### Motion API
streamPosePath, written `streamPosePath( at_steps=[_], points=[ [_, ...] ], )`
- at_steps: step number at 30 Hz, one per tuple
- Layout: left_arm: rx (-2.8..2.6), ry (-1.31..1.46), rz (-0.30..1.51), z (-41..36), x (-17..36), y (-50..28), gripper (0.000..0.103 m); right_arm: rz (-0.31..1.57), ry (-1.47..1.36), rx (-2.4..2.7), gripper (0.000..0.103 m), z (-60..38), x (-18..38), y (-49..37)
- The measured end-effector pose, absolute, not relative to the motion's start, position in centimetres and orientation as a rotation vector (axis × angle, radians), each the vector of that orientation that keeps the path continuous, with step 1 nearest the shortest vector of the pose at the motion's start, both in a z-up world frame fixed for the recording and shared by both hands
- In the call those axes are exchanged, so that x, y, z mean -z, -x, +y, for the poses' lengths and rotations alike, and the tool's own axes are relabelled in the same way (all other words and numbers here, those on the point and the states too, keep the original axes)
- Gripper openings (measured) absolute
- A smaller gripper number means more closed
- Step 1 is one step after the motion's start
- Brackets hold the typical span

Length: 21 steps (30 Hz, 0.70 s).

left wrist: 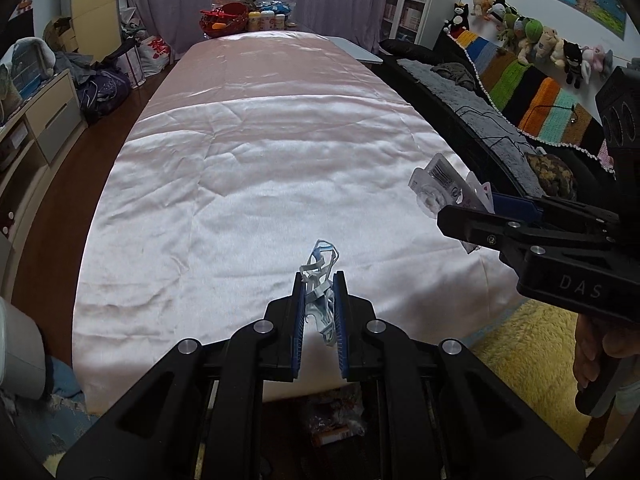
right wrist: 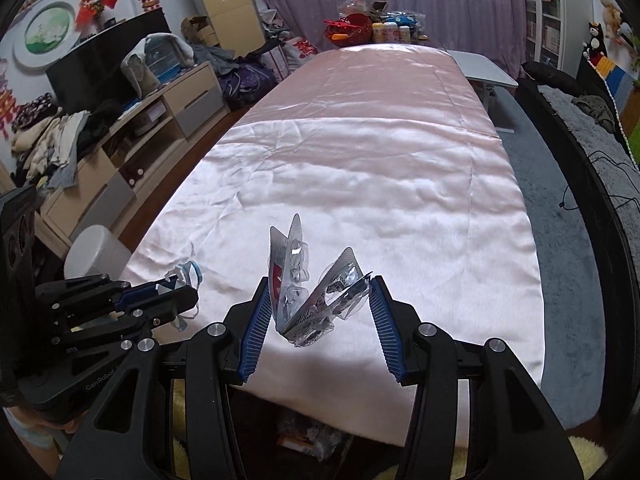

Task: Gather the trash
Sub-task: 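Grasp the clear plastic piece with the left tool while the right tool holds the blister pack, then lower both tools into the black bin and release the blister pack and plastic piece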

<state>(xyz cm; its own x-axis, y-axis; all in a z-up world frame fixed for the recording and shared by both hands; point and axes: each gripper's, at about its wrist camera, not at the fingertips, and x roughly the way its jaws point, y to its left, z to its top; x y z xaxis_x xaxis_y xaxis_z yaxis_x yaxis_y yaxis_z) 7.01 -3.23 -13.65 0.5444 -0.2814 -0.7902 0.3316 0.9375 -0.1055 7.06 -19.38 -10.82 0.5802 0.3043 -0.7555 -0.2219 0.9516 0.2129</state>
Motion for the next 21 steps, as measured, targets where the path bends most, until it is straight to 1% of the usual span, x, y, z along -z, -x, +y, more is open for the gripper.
streamPosePath(
  at_steps=[11,21],
  points=[
    [0.375,-0.051,1.009,-1.8,18.4,-0.1,0.012,0.978,-0.099,-0.322,0.050,-18.1,14.5,-1.4],
    [0.333,-0.008,1.120,-0.2,23.7,2.4,0.013,1.085,-0.115,-0.309,0.050,-17.5,19.7,0.9]
  ],
)
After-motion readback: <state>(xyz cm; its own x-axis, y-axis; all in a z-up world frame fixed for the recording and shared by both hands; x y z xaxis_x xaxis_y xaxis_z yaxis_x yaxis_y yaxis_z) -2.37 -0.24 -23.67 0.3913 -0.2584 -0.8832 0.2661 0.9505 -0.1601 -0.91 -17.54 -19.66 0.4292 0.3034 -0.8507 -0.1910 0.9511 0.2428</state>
